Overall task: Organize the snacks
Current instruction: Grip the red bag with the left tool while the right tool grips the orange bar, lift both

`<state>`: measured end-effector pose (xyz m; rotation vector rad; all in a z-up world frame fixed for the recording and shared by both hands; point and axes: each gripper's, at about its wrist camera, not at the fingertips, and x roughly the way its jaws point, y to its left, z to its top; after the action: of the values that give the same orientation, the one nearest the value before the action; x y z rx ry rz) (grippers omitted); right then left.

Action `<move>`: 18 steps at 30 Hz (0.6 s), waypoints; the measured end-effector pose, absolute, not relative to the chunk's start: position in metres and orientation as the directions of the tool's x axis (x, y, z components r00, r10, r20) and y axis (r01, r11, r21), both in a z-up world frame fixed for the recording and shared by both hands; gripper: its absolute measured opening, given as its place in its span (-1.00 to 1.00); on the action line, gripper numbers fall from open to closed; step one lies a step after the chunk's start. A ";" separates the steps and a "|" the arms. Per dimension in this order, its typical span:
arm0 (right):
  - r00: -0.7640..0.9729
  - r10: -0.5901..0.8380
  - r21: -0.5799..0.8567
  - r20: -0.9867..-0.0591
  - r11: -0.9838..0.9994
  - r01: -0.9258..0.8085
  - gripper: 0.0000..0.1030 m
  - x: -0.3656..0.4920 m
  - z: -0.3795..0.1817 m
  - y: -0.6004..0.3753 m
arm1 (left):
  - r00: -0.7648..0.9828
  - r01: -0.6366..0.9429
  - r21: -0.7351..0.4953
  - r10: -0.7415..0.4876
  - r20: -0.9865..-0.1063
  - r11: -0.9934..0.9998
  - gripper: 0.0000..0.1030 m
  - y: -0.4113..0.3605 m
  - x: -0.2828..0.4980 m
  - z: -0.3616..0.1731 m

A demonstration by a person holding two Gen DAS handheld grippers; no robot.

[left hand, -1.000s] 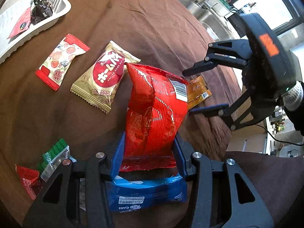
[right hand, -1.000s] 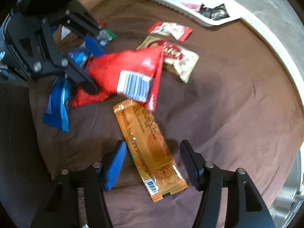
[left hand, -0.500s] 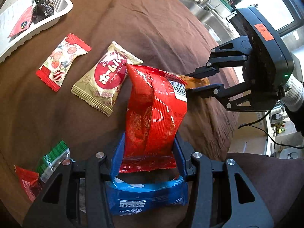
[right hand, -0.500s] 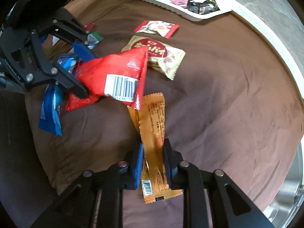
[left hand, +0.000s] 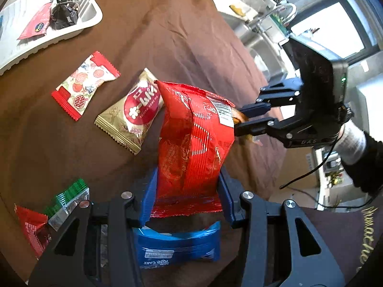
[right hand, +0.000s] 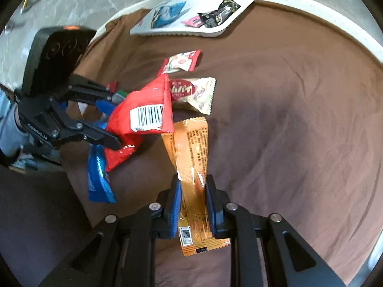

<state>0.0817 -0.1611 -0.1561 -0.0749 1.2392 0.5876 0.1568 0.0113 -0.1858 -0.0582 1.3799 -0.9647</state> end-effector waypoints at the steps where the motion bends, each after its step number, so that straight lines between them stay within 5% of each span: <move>1: 0.200 0.394 0.273 -0.897 0.851 -0.449 -0.58 0.083 -0.154 -0.162 | -0.109 0.532 -0.564 -0.610 -0.785 0.631 -0.15 0.014 0.158 -0.183; 18: 0.261 0.609 0.513 -0.749 0.783 -0.353 -0.58 0.147 -0.115 -0.147 | 0.082 0.353 -0.628 -0.692 -0.717 0.693 -0.15 0.108 0.228 -0.145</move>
<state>0.1465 -0.1466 -0.1153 0.2628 1.1326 0.6609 0.2283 0.1076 -0.1450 -0.3271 1.2648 -0.8015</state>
